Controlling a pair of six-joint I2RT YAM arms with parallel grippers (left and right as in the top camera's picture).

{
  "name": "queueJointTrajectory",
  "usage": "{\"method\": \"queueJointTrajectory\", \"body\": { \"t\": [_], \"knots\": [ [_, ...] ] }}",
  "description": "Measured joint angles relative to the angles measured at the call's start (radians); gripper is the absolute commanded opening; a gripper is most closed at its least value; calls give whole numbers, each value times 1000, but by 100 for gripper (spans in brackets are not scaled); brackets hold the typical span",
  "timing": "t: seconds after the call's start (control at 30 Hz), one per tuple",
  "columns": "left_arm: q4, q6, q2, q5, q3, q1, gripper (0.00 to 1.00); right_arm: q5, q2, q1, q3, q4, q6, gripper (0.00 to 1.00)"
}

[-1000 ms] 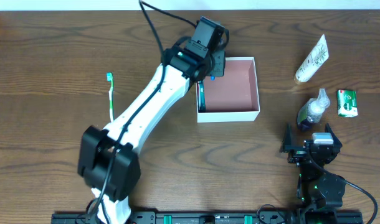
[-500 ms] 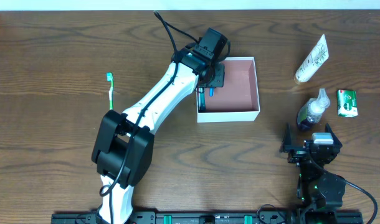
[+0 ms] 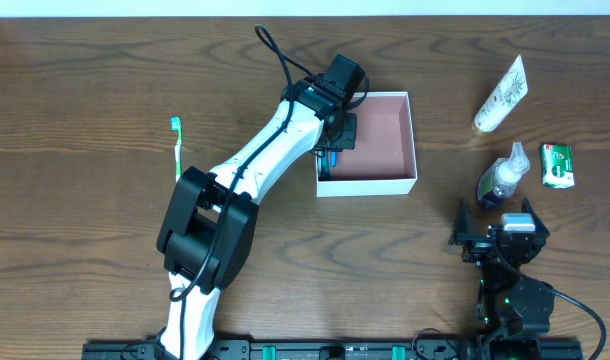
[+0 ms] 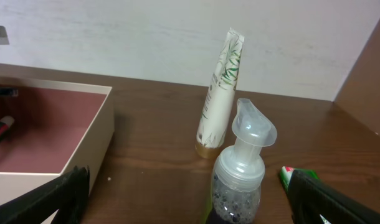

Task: Pack container
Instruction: 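Carry the blue razor into the box beside the toothpaste, then release the razor and move the left gripper to the toothbrush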

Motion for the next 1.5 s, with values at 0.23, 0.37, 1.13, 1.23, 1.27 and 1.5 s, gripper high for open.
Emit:
{"method": "queueJointTrajectory", "body": {
  "t": [0.23, 0.37, 1.13, 1.23, 1.27, 1.5],
  "knots": [
    [-1, -16, 0, -23, 0, 0, 17, 0, 0, 0, 0, 0, 0, 99],
    [-1, -16, 0, -30, 0, 0, 17, 0, 0, 0, 0, 0, 0, 99],
    [-237, 50, -219, -142, 184, 143, 32, 0, 0, 0, 0, 0, 0, 99],
    [-385, 62, -263, -175, 194, 237, 32, 0, 0, 0, 0, 0, 0, 99],
    [-421, 67, -267, -184, 191, 268, 32, 0, 0, 0, 0, 0, 0, 99],
    [-422, 103, -245, -200, 4, 434, 32, 0, 0, 0, 0, 0, 0, 99]
  ]
}}
